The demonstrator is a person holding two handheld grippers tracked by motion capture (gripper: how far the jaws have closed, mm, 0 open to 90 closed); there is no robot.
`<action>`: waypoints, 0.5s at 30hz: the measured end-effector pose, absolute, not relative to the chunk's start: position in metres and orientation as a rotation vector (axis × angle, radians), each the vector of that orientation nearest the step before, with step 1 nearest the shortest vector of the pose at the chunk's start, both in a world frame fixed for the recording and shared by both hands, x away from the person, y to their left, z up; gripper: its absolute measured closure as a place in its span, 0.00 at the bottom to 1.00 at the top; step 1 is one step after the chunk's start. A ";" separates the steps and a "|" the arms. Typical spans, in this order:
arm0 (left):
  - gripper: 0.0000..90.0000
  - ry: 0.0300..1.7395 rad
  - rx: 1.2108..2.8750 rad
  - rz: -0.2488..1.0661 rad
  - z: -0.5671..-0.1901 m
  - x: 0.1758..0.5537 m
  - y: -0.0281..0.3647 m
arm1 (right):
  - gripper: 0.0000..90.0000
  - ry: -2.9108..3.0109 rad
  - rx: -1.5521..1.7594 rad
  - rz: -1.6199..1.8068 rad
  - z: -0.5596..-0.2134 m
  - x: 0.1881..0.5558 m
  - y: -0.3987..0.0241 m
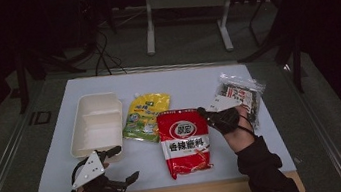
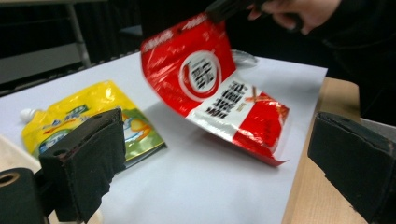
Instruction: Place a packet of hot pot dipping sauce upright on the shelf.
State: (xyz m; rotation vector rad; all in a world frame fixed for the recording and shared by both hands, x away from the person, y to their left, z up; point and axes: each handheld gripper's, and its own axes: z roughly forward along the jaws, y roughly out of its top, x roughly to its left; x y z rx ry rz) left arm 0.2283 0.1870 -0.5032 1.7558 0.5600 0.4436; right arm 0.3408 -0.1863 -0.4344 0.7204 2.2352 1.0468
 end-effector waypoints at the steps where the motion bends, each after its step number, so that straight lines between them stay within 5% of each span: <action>1: 0.06 0.581 1.768 0.428 -0.502 0.230 0.186 | 1.00 2.225 0.703 1.066 -0.430 0.336 -0.186; 15: 0.08 0.598 1.816 0.414 -0.474 0.241 0.170 | 1.00 2.189 0.605 1.177 -0.405 0.296 -0.192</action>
